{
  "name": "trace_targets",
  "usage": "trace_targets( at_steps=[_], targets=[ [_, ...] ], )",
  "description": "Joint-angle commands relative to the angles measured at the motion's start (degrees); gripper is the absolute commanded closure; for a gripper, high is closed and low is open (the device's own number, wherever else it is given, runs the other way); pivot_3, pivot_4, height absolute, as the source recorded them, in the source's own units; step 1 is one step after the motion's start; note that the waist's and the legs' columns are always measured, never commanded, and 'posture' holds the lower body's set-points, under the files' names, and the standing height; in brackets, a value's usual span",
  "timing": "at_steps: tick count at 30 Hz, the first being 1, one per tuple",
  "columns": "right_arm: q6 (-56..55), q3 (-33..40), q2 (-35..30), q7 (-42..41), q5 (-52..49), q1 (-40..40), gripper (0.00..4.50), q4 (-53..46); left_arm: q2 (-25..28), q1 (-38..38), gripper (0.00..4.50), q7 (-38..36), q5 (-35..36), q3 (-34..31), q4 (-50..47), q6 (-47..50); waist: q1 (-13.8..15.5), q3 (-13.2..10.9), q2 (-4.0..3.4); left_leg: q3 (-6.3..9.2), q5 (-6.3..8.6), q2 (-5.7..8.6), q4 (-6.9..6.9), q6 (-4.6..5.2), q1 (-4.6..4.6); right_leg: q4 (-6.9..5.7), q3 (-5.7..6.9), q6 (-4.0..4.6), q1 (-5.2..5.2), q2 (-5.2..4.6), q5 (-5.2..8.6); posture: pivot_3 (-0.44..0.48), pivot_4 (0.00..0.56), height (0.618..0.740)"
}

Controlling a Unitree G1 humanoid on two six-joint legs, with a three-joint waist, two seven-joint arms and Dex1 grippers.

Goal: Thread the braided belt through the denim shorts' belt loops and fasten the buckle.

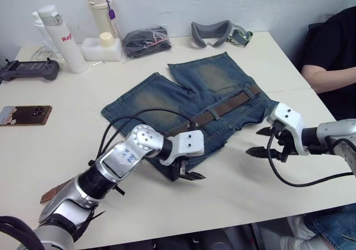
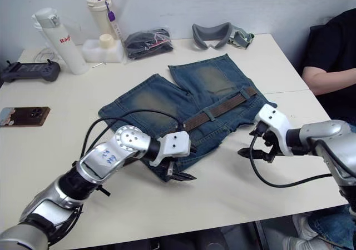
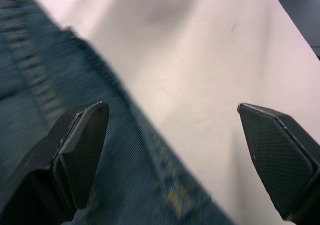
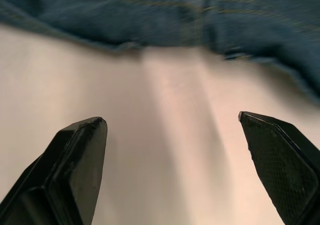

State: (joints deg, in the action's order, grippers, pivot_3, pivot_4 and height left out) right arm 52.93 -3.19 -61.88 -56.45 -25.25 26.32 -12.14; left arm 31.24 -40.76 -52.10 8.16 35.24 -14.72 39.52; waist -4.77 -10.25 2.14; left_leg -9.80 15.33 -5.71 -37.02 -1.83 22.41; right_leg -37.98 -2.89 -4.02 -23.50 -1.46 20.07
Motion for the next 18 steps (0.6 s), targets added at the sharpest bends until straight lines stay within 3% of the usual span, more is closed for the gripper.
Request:
trace_targets(
  at_steps=[1,4,8,10,14,18],
  targets=[
    [-2.41,-0.64,1.03,1.08,2.63,2.4,0.0,1.77,4.77,0.07,1.27,-1.37,-5.53,1.47,0.7,-1.35,-0.16,-0.02,-0.03,0.0,0.0,-0.01,0.02,-0.01,-0.04,-0.02,-0.04,0.01,-0.01,0.02,0.0,0.0,0.15,0.73],
    [-3.91,-1.13,1.6,0.37,3.64,3.26,0.0,2.95,8.14,1.02,2.6,-2.58,-5.63,-1.88,1.93,-3.15,0.03,-0.05,-0.1,0.06,-0.01,0.0,0.05,-0.02,-0.1,-0.11,-0.16,0.02,-0.03,0.06,0.01,0.0,0.15,0.73],
    [-6.53,-1.42,3.58,0.02,4.46,4.99,0.0,4.5,16.84,2.17,4.3,-4.74,-7.09,-7.71,8.29,-10.16,-0.38,-0.11,-0.17,-0.03,0.0,-0.04,0.0,-0.01,-0.11,-0.14,-0.2,0.02,-0.06,0.06,0.0,0.0,0.15,0.73],
    [-8.3,-2.1,4.0,-0.21,5.64,5.19,0.0,5.12,20.1,3.08,4.45,-5.25,-7.08,-10.57,12.23,-14.22,-0.49,-0.16,-0.21,-0.08,-0.01,-0.04,-0.04,-0.02,-0.19,-0.3,-0.24,0.04,-0.09,0.05,0.01,0.0,0.15,0.73],
    [-11.94,-2.71,4.65,-1.24,6.83,4.81,0.0,5.25,21.74,3.55,4.45,-4.31,-8.91,-13.72,19.18,-22.01,-0.2,-0.21,-0.28,-0.11,-0.01,-0.01,-0.07,-0.02,-0.21,-0.4,-0.24,0.07,-0.12,0.0,0.02,0.0,0.15,0.73],
    [-13.43,-4.75,7.22,-1.67,7.74,5.19,0.0,4.44,22.22,1.44,4.45,3.24,-17.12,-14.51,31.28,-38.34,0.06,-0.21,-0.28,-0.16,0.02,0.02,-0.11,0.04,-0.21,-0.39,-0.24,0.03,-0.11,-0.04,0.01,0.0,0.15,0.73]
  ],
)
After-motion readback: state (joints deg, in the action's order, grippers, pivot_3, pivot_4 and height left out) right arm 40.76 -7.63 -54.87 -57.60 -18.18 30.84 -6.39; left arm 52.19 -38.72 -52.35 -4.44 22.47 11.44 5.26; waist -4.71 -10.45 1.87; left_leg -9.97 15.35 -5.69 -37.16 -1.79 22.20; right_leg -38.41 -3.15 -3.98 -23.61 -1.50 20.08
